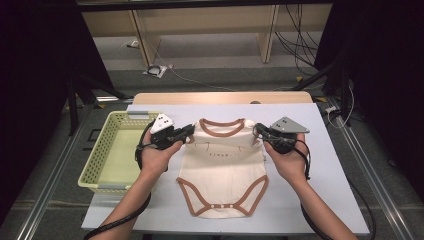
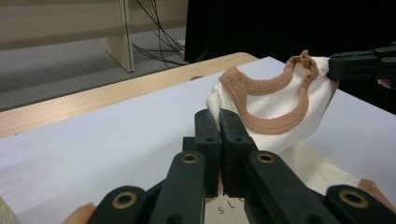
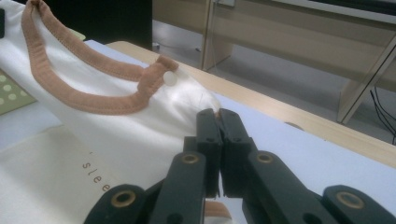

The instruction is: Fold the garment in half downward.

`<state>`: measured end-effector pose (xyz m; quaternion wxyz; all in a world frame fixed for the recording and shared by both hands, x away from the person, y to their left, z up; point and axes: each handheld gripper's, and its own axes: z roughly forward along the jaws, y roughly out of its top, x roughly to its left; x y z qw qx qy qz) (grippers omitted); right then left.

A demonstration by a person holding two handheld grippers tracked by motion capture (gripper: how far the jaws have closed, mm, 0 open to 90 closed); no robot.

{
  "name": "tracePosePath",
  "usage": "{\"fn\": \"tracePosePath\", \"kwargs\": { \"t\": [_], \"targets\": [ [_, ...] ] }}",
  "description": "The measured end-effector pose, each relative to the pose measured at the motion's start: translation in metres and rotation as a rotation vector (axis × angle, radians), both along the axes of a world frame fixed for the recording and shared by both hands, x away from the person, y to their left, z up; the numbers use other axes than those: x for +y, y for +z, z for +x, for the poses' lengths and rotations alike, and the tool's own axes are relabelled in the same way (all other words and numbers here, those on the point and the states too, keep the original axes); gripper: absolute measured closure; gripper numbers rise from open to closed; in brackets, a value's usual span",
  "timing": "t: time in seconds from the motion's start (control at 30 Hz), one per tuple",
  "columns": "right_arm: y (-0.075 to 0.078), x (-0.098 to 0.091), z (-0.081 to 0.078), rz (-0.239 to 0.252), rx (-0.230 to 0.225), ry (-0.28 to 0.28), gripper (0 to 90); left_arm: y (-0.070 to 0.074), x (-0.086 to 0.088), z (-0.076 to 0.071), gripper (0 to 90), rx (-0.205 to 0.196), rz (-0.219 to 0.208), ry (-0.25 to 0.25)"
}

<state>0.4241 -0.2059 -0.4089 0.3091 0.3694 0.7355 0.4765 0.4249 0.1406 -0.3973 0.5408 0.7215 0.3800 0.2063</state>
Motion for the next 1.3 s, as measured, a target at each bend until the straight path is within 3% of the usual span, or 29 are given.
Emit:
{"fn": "tracePosePath", "kwargs": {
  "t": [1.3],
  "targets": [
    [-0.005, -0.002, -0.012, -0.015, 0.005, 0.018, 88.6, -0.004, 0.0, -0.012, 87.0, 0.009, 0.032, -0.031]
  ]
}}
